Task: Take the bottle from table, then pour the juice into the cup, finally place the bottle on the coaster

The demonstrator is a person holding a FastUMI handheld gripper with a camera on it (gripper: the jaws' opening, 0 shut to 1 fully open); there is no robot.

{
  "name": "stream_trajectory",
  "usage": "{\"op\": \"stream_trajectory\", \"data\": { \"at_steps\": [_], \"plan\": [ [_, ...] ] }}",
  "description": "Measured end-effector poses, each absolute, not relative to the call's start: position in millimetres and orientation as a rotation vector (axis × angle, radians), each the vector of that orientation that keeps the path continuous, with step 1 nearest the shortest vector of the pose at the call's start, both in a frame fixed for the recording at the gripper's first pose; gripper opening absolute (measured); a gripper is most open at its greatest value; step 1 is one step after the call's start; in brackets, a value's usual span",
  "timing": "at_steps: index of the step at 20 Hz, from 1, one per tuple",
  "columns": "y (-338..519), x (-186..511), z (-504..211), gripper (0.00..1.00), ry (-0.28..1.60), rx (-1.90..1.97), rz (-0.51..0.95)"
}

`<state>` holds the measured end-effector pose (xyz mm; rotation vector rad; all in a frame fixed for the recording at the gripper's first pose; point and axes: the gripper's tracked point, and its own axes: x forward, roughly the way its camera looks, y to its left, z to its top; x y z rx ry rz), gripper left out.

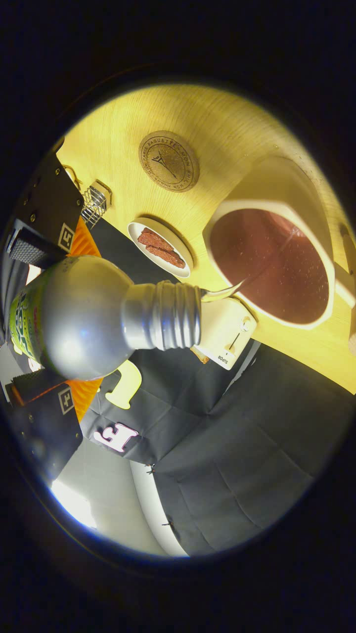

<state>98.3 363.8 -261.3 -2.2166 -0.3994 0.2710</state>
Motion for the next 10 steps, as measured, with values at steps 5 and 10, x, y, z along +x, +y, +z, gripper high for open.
{"op": "stream_trajectory", "data": {
  "at_steps": [5,10],
  "plan": [
    [365.3,98.9,-264.0,0.83,-0.416,-2.261,0.283],
    [362.0,101.0,-265.7,0.82,-0.412,-2.284,0.304]
  ]
}}
